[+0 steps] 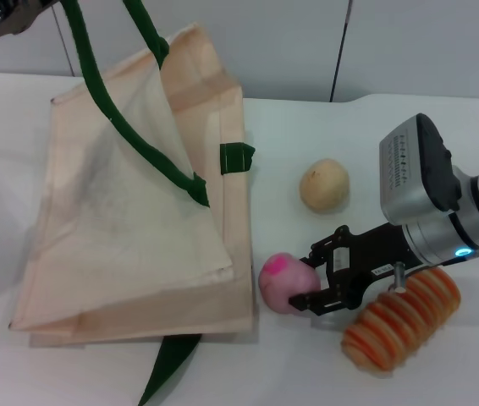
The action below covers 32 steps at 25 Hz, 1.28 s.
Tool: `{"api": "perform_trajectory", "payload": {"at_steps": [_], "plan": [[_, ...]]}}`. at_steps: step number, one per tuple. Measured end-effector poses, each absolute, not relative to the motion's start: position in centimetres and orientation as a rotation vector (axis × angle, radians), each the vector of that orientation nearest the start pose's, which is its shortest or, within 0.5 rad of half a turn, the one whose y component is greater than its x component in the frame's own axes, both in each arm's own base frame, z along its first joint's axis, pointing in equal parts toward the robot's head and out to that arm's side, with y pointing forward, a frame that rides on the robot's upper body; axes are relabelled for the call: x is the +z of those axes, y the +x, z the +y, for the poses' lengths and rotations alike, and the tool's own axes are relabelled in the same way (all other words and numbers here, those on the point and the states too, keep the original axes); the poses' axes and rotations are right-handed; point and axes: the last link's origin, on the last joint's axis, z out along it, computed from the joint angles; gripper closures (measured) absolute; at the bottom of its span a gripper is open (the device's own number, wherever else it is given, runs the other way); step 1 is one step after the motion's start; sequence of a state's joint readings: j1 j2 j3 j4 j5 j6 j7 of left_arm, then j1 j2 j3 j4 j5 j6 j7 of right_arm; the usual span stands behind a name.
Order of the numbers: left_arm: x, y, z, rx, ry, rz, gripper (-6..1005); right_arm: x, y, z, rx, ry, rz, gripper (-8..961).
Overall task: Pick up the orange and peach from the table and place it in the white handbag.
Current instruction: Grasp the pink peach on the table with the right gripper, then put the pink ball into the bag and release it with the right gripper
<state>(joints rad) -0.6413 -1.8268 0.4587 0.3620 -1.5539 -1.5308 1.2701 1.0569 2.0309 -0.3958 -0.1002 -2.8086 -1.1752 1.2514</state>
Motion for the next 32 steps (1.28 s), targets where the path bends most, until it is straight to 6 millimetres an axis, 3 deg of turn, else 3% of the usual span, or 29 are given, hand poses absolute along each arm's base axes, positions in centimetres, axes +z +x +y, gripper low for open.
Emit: {"api": "perform_trajectory", "payload": {"at_steps": [6, 13, 24, 32], "plan": [[12.7, -26.0, 39.5, -1.424, -2.084, -1.215, 885, -8.8, 20.7, 37.3, -0.046, -3.15, 0.21, 395], [12.7, -26.0, 39.5, -1.422, -2.084, -1.214, 885, -6.9, 21.3, 38.1, 0.014, -3.098, 0.248, 416], [12.6, -26.2, 39.6, -1.408, -2.082, -1.222, 885, -2.4, 22.4, 39.4, 0.136, -2.962, 0.317, 467], [12.2, -25.7, 39.7, -1.42, -2.097, -1.228, 885, 0.5, 20.8, 40.9, 0.302, -2.855, 0.276, 475]]}}
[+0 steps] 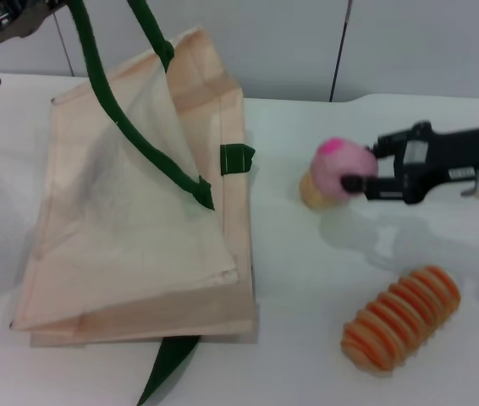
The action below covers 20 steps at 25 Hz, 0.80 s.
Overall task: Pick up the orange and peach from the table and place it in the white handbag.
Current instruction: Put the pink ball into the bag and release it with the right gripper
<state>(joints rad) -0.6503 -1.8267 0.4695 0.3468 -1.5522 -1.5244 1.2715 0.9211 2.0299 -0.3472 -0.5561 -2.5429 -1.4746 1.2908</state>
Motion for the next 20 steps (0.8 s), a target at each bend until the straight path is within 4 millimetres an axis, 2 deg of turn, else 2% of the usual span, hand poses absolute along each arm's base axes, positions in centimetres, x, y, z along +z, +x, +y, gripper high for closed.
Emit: {"api": "perform_trajectory", "payload": {"at_steps": [7, 13, 20], "plan": [[11.9, -24.7, 40.3, -1.433, -2.124, -1.215, 885, -0.2, 17.1, 42.5, 0.374, -2.853, 0.187, 478], [11.6, -24.0, 40.6, -1.433, -2.151, -1.207, 885, -2.7, 14.5, 43.6, 0.372, -2.862, 0.149, 481], [11.4, -23.1, 41.0, -1.447, -2.176, -1.197, 885, -6.0, 12.4, 43.7, 0.313, -2.902, 0.078, 484]]}}
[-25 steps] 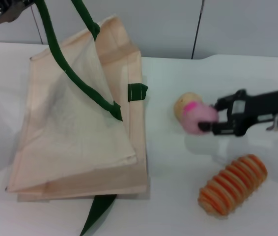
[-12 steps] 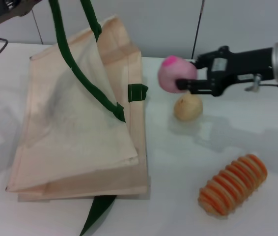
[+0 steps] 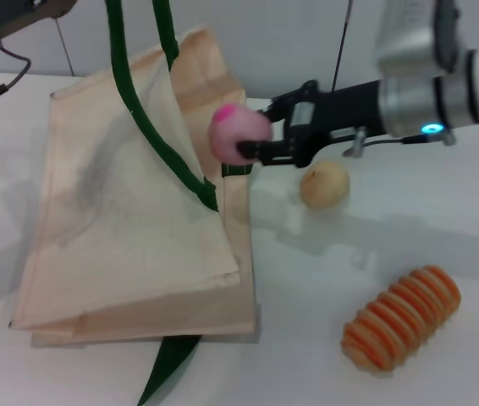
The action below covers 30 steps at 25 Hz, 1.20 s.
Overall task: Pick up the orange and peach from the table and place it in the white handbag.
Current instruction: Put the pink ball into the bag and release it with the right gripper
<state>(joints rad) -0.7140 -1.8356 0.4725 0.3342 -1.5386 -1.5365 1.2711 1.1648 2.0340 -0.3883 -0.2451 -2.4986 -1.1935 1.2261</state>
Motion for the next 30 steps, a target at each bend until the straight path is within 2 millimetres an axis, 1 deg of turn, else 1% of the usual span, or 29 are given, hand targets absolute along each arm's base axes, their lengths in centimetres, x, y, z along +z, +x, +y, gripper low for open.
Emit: {"api": "perform_trajectory", "payload": {"at_steps": [3, 8, 11, 18, 24, 30], "plan": [[11.3, -22.8, 41.0, -1.454, -2.188, -1.19, 885, -7.5, 11.8, 43.4, 0.255, -2.929, 0.04, 485], [11.6, -22.3, 41.2, -1.482, -2.193, -1.173, 885, -9.9, 11.5, 42.5, 0.186, -2.957, -0.041, 486], [11.6, -22.0, 41.3, -1.494, -2.196, -1.166, 885, -10.9, 11.2, 41.8, 0.167, -2.986, -0.101, 486], [11.7, -22.0, 41.4, -1.495, -2.184, -1.167, 885, -12.4, 9.1, 40.6, 0.161, -3.049, -0.2, 485], [11.9, -21.8, 41.6, -1.512, -2.17, -1.159, 885, -13.3, 7.4, 40.5, 0.141, -3.049, -0.257, 490], [12.0, -21.3, 41.9, -1.533, -2.169, -1.145, 885, -14.2, 7.3, 40.7, 0.05, -3.006, -0.283, 489]]}}
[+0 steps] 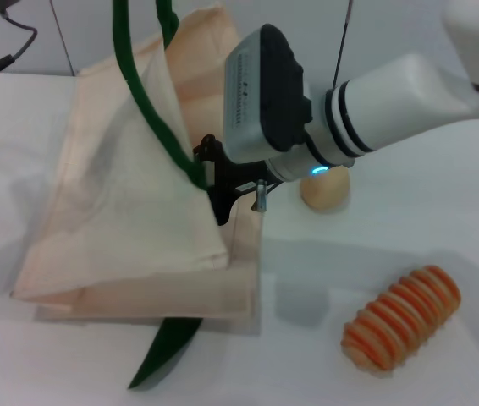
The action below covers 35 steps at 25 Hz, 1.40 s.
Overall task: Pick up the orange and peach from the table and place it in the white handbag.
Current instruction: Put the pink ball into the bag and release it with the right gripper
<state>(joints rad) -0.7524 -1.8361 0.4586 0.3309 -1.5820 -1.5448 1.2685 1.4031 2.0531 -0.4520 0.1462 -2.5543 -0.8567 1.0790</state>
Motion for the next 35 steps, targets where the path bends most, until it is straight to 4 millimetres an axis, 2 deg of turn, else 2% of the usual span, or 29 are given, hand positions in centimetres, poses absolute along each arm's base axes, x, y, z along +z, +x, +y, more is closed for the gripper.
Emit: {"api": "perform_trajectory", "payload": {"at_steps": [16, 25, 31, 35], "plan": [[12.0, -21.2, 42.0, -1.546, -2.155, -1.151, 885, -15.8, 7.0, 39.3, 0.044, -2.995, -0.493, 495], [12.1, -22.1, 41.8, -1.531, -2.127, -1.172, 885, -15.6, 6.9, 39.4, 0.102, -2.985, -0.439, 520], [12.5, -23.3, 41.2, -1.521, -2.095, -1.186, 885, -14.9, 7.0, 39.7, 0.157, -2.994, -0.364, 383], [12.6, -23.6, 41.1, -1.518, -2.089, -1.186, 886, -12.7, 8.0, 40.8, 0.248, -3.0, -0.259, 262]]}}
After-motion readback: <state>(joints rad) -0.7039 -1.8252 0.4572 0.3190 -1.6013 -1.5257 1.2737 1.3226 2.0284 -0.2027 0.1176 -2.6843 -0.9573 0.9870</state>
